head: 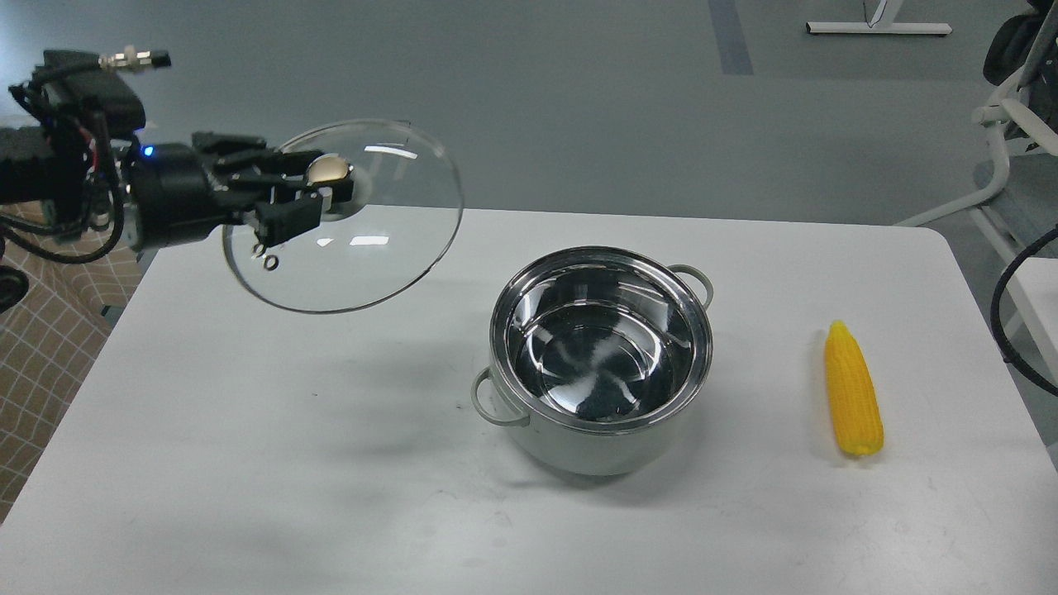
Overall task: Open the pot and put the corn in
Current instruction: 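Move the lid beside the pot and lower it onto the table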
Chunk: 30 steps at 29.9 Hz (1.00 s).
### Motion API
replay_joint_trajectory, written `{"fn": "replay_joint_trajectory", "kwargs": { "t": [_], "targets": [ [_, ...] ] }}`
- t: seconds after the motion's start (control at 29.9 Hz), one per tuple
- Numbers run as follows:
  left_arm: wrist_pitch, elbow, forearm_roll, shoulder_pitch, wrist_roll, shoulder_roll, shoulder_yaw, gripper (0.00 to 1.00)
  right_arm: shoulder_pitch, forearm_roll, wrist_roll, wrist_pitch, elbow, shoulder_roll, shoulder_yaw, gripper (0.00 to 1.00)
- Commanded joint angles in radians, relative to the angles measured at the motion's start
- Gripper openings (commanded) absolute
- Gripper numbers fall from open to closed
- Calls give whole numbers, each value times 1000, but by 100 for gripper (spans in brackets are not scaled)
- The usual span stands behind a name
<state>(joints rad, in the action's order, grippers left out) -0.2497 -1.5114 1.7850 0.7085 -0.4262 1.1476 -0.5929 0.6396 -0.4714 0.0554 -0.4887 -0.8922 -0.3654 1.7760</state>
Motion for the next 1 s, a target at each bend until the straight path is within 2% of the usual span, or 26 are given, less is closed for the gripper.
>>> {"fn": "replay_joint_trajectory", "kwargs": {
  "t": [0.0,0.07,0.33,0.54,0.8,0.87,0.94,0.97],
  "targets": [
    [52,60,8,-121,-3,11,4,31,-1,4,0,0,-1,6,-1,100],
    [84,108,13,-197,-2,4,4,31,0,4,0,0,-1,11,-3,100],
    [200,270,16,-331,-3,-74,4,31,0,5,0,0,-7,10,-4,100],
    [237,368,16,-354,-5,-153,4,32,-3,4,1,0,-13,11,-10,100],
    [280,411,14,-399,-8,-170,4,33,-26,4,0,0,-40,11,-23,100],
    [280,416,13,-399,-8,-177,4,35,-26,4,0,0,-39,11,-23,100],
    [280,418,7,-397,-8,-181,4,44,-26,4,0,0,-40,11,-23,100],
    [280,418,7,-397,-8,-181,4,56,-26,4,0,0,-40,11,-23,100]
  ]
}}
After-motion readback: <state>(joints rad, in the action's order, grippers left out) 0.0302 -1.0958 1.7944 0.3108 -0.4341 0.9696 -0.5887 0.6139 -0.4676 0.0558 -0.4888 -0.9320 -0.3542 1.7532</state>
